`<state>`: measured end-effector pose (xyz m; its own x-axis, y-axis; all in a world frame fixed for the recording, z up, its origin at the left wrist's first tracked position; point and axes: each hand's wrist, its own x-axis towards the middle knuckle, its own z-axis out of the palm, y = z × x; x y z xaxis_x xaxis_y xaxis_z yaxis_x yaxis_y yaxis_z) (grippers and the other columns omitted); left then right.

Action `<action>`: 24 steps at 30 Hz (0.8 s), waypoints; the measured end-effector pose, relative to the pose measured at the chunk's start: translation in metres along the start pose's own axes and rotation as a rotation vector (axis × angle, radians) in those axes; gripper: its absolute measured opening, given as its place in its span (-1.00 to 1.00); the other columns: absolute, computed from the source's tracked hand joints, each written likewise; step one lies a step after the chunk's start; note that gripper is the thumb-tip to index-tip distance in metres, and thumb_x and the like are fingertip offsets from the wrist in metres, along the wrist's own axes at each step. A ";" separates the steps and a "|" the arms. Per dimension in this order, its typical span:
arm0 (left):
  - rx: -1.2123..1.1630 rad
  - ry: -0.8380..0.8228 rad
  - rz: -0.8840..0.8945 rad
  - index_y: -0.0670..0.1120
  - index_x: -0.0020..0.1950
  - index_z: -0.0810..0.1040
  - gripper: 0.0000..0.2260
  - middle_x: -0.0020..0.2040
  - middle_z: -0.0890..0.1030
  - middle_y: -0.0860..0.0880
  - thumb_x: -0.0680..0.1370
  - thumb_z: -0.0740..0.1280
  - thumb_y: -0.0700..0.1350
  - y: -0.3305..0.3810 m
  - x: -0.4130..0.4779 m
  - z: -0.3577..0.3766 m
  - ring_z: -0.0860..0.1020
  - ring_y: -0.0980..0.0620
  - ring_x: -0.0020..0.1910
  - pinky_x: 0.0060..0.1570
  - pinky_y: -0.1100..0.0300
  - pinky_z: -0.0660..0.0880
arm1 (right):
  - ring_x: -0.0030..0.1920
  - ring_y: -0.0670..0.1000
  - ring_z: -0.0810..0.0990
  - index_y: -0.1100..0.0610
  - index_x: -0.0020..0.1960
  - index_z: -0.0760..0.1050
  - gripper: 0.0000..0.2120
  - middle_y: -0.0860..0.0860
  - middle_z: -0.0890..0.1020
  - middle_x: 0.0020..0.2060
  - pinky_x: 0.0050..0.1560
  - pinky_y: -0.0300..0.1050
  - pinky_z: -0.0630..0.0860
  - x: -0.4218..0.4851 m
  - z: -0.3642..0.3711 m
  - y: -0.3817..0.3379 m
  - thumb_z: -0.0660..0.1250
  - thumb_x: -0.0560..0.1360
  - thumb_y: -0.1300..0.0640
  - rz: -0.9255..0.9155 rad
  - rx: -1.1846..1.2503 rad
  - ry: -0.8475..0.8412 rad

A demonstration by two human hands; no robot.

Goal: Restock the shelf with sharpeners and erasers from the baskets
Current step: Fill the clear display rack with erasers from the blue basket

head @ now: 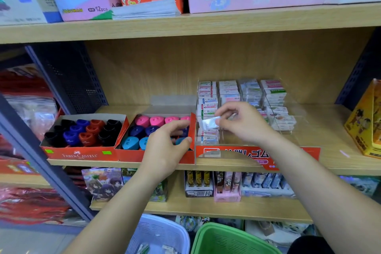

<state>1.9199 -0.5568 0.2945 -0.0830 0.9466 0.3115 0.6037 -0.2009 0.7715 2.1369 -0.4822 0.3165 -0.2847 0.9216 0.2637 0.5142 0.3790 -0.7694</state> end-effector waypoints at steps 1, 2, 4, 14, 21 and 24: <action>0.083 -0.010 0.013 0.10 0.36 0.57 -0.63 0.19 0.58 0.24 0.56 0.46 -0.10 0.000 0.000 0.001 0.52 0.28 0.16 0.18 0.33 0.48 | -0.20 -0.26 0.60 -0.03 0.01 0.65 -0.89 -0.09 0.67 -0.19 -0.10 -0.32 0.41 0.001 0.001 0.003 0.46 0.52 0.14 0.002 -0.079 -0.001; 0.141 -0.026 0.024 0.10 0.36 0.57 -0.63 0.18 0.58 0.22 0.56 0.46 -0.07 -0.001 0.000 0.002 0.51 0.25 0.18 0.21 0.30 0.45 | -0.19 -0.26 0.60 -0.05 0.01 0.65 -0.90 -0.12 0.67 -0.19 -0.13 -0.31 0.41 0.001 0.004 0.005 0.46 0.52 0.12 0.004 -0.141 -0.017; 0.196 -0.058 0.045 0.09 0.34 0.59 -0.65 0.20 0.60 0.17 0.55 0.46 -0.01 -0.003 0.000 0.004 0.50 0.19 0.21 0.25 0.23 0.45 | -0.19 -0.23 0.60 -0.09 0.00 0.64 -0.92 -0.15 0.65 -0.20 -0.15 -0.22 0.46 0.001 0.012 0.007 0.45 0.53 0.07 0.001 -0.225 -0.058; 0.263 -0.107 0.088 0.11 0.37 0.57 -0.64 0.28 0.60 0.14 0.57 0.44 0.00 -0.010 -0.001 0.006 0.51 0.13 0.27 0.28 0.13 0.49 | -0.05 -0.07 0.58 -0.02 -0.04 0.68 -0.88 -0.11 0.60 -0.06 0.06 0.03 0.57 0.009 0.021 0.010 0.36 0.56 0.05 -0.091 -0.477 -0.128; 0.222 0.009 0.084 0.08 0.28 0.62 -0.71 0.19 0.59 0.23 0.56 0.45 -0.07 -0.022 -0.041 -0.015 0.49 0.26 0.19 0.20 0.33 0.38 | -0.17 -0.28 0.46 -0.07 0.00 0.64 -0.92 -0.20 0.56 -0.08 -0.03 -0.16 0.47 -0.030 0.022 -0.021 0.37 0.57 0.05 -0.130 -0.315 0.075; 0.179 0.065 0.009 0.12 0.13 0.65 -0.79 0.08 0.60 0.30 0.54 0.46 -0.12 -0.054 -0.089 -0.032 0.52 0.34 0.10 0.07 0.50 0.35 | -0.20 -0.22 0.45 -0.06 0.00 0.65 -0.93 -0.20 0.56 -0.08 -0.06 -0.17 0.45 -0.066 0.049 -0.042 0.40 0.54 0.04 -0.207 -0.247 0.088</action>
<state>1.8694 -0.6377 0.2427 -0.1243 0.9254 0.3581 0.7355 -0.1563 0.6593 2.0940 -0.5626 0.3027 -0.3380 0.8224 0.4576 0.6362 0.5579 -0.5329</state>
